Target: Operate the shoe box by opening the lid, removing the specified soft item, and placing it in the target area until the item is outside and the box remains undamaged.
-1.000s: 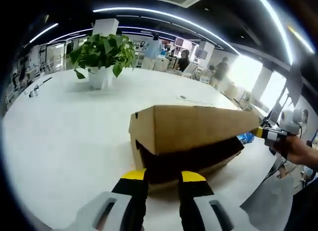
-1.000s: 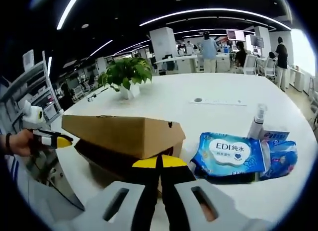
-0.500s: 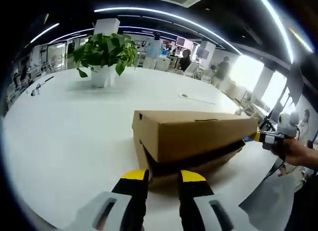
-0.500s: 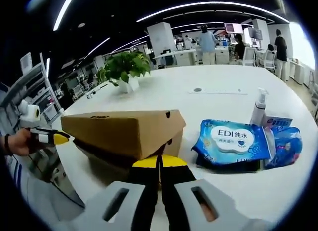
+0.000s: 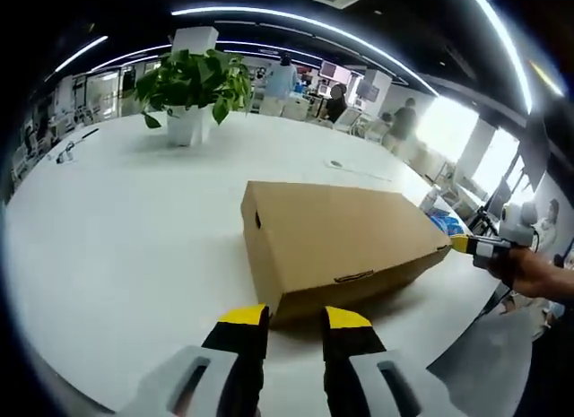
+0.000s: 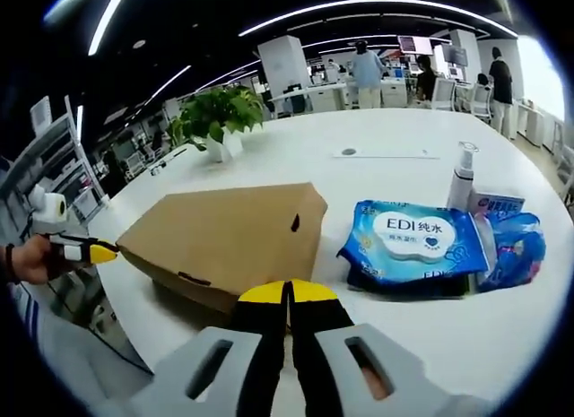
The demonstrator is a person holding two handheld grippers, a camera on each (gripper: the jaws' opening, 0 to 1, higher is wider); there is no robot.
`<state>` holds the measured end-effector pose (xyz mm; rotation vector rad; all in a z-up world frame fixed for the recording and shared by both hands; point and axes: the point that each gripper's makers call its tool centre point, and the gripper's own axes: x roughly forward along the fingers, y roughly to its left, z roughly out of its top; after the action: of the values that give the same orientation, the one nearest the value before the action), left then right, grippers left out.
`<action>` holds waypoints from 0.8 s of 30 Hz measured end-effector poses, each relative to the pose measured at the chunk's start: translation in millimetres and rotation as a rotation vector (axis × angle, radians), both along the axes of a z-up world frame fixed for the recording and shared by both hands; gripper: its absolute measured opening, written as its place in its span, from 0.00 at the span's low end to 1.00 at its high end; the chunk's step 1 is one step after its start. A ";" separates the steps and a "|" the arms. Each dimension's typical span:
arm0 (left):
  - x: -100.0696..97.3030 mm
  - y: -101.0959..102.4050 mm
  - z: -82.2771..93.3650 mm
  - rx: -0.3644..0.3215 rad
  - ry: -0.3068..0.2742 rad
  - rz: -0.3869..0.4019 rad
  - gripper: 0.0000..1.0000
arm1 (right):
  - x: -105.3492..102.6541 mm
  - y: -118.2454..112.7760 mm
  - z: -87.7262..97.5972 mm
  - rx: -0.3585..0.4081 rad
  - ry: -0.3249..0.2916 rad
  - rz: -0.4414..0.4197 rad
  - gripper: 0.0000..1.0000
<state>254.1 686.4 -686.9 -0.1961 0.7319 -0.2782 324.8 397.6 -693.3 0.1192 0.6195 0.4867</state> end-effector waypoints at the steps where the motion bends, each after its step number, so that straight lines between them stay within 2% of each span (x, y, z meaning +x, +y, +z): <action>1: -0.1 -0.5 0.7 -0.003 0.000 0.001 0.24 | 0.0 0.0 -0.1 -0.002 0.000 0.001 0.00; 5: 2.9 3.4 5.7 -0.038 -0.006 0.039 0.24 | 0.4 -3.4 2.5 0.002 -0.003 -0.009 0.00; 8: 9.0 16.8 13.2 -0.104 -0.015 0.150 0.24 | 3.8 -13.1 7.2 -0.003 -0.015 -0.041 0.00; 11: 13.3 27.0 20.2 -0.133 -0.033 0.203 0.24 | 7.0 -17.2 15.5 0.030 -0.023 -0.065 0.00; 14: 18.1 26.9 28.8 -0.151 -0.054 0.206 0.25 | 9.5 -16.5 19.6 0.033 -0.028 -0.061 0.01; 18: 26.6 18.6 35.9 -0.172 -0.074 0.190 0.29 | 10.3 -5.0 26.0 0.098 -0.017 -0.051 0.12; 22: 29.1 10.2 26.0 -0.158 -0.053 0.166 0.31 | 6.8 5.8 18.9 0.097 0.016 -0.038 0.20; 24: 28.5 8.2 18.0 -0.155 -0.031 0.169 0.31 | 3.1 10.9 16.9 0.126 0.038 -0.040 0.22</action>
<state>282.5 694.6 -668.9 -0.3975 0.6594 -0.1762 328.0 408.5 -676.4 0.2603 0.6219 0.4857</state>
